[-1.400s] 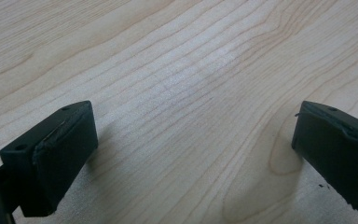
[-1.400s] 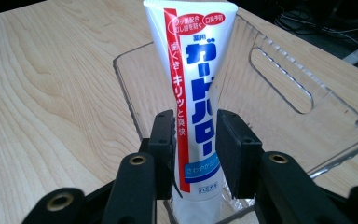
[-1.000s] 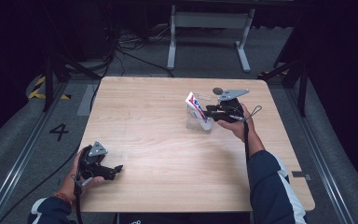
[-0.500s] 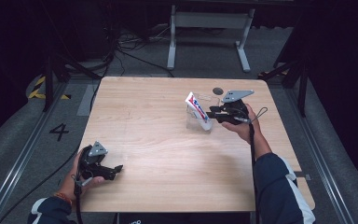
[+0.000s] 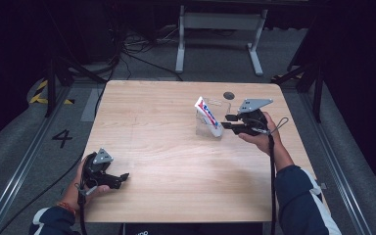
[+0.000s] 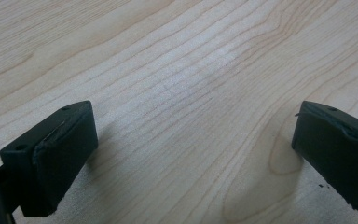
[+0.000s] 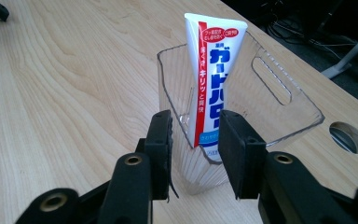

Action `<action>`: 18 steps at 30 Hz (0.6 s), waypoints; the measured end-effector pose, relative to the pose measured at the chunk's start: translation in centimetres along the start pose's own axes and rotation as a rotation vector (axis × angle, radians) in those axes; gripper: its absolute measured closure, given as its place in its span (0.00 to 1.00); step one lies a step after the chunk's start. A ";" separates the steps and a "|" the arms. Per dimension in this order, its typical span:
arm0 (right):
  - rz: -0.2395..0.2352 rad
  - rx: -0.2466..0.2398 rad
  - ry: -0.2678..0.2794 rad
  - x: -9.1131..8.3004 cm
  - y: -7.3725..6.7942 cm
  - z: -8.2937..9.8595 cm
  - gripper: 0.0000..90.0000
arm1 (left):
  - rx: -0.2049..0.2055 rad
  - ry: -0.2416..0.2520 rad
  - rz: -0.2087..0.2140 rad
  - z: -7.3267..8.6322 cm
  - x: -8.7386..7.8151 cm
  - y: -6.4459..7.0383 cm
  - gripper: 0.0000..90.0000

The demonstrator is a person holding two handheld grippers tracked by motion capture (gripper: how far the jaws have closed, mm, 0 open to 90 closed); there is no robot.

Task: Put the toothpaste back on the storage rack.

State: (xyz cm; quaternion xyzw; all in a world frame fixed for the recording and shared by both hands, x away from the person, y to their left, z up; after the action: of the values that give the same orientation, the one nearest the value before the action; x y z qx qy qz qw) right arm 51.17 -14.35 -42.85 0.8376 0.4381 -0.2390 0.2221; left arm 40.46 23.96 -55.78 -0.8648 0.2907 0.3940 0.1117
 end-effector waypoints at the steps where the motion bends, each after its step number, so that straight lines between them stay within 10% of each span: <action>1: 0.000 0.000 0.000 0.0 0.0 0.0 0.72 | 0.001 0.001 0.001 0.0 0.0 0.0 0.01; 18: 0.004 -0.008 -0.030 -1.2 -0.9 1.8 0.59 | 0.001 0.000 0.000 0.0 0.0 0.0 0.01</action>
State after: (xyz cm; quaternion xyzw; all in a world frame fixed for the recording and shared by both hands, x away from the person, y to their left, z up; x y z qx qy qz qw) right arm 49.42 -15.69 -43.65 0.8340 0.4339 -0.2495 0.2324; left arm 40.46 23.97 -55.78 -0.8647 0.2907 0.3940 0.1120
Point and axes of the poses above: each handheld gripper's, and its own axes: x roughly forward along the jaws, z roughly out of its underside, y roughly to its right, the point moved 10 cm from there along x, roughly forward along the jaws, and after that the axes turned 4 degrees about -x, right-handed, at the moved point
